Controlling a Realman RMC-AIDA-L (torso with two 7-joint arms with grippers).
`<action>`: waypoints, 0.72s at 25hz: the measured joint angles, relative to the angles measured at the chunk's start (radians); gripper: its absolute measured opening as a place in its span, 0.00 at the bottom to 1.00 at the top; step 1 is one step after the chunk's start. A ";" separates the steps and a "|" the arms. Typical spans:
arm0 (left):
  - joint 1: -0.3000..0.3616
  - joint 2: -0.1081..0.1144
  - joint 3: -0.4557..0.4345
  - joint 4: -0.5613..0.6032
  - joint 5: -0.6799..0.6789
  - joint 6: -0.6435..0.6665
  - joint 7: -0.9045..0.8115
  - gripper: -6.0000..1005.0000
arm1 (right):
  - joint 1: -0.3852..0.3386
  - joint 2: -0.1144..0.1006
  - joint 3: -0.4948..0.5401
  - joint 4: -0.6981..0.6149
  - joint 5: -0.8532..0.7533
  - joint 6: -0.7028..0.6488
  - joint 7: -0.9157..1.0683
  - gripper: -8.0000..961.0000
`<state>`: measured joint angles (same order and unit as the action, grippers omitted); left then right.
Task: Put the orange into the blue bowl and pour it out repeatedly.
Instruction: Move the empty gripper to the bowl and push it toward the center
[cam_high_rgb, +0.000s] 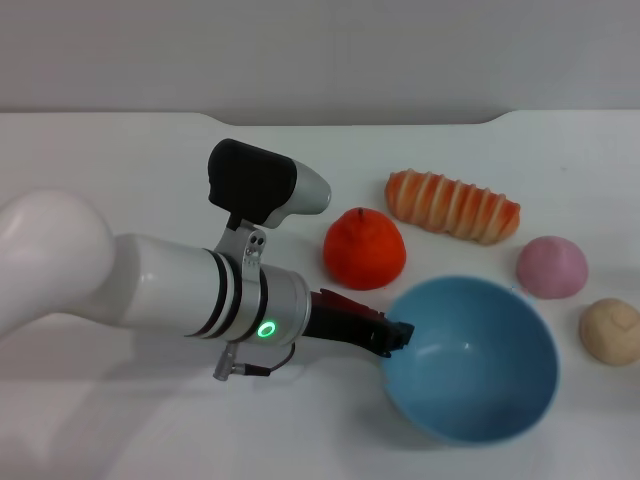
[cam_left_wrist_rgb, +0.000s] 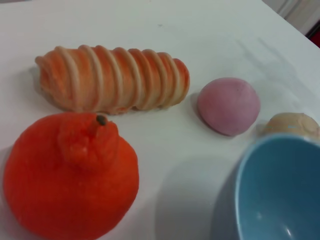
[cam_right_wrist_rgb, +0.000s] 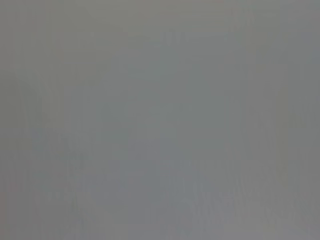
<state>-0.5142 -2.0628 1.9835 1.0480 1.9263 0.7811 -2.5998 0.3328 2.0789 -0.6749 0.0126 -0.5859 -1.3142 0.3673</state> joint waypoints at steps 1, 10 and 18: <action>-0.001 0.000 0.000 0.000 0.000 0.001 0.000 0.35 | 0.000 0.000 0.000 0.001 0.000 -0.001 0.000 0.70; -0.043 0.003 -0.058 0.010 0.056 0.072 0.000 0.03 | 0.001 0.001 0.000 0.003 0.000 0.002 -0.002 0.70; -0.129 0.004 -0.223 0.078 0.328 0.126 -0.004 0.00 | 0.001 -0.002 -0.001 0.002 -0.003 0.003 0.028 0.69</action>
<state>-0.6435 -2.0589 1.7605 1.1263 2.2540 0.9073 -2.6040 0.3334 2.0768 -0.6763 0.0148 -0.5892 -1.3109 0.3949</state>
